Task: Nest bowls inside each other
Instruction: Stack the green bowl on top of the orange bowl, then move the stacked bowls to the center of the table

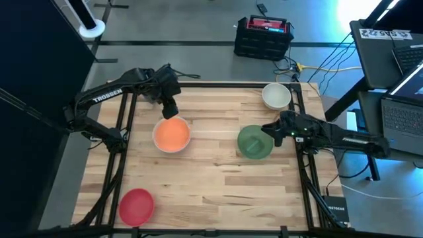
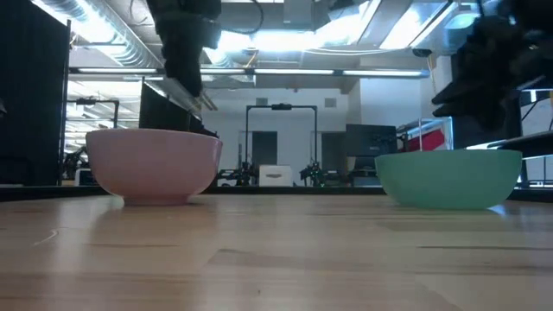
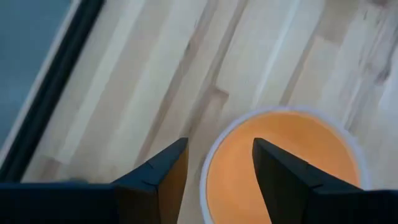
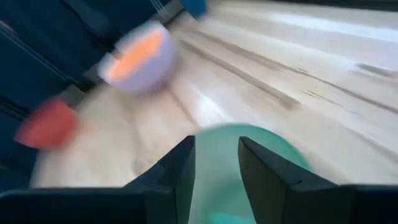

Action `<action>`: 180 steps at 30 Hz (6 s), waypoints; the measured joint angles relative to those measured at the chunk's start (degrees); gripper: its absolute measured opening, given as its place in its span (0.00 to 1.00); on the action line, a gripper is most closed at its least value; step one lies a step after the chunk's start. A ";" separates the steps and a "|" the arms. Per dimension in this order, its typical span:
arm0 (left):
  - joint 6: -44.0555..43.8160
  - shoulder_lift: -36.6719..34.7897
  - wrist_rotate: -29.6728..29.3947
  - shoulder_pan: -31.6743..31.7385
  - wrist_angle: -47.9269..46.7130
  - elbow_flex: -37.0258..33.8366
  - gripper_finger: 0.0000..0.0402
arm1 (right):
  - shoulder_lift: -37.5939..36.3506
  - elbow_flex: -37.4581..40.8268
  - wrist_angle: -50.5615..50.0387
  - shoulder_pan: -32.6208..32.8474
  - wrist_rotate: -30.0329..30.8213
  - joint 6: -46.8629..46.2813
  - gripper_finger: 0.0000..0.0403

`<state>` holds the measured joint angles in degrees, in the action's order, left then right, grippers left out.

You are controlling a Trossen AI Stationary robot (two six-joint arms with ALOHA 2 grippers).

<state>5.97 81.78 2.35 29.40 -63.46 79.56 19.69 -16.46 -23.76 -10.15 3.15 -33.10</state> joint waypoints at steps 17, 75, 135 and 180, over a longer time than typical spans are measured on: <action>2.67 -0.02 -0.04 -2.67 -4.80 0.77 0.41 | 49.38 -32.55 -27.31 -11.80 -2.25 14.81 0.26; 3.00 -15.32 -1.17 -1.69 -18.85 0.77 0.41 | 98.23 -95.43 -23.01 -7.57 -21.97 22.89 0.00; -3.16 -21.25 -2.19 -1.53 -17.30 0.54 0.41 | 117.44 -116.79 -31.24 -8.54 -29.95 24.06 0.56; -11.15 5.29 -1.50 -33.76 9.34 -21.17 0.40 | 76.14 -118.43 -52.27 -13.88 -14.61 41.44 0.56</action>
<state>-5.19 87.07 0.85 -4.36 -54.12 58.39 95.83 -134.89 -76.03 -24.03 -11.47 8.34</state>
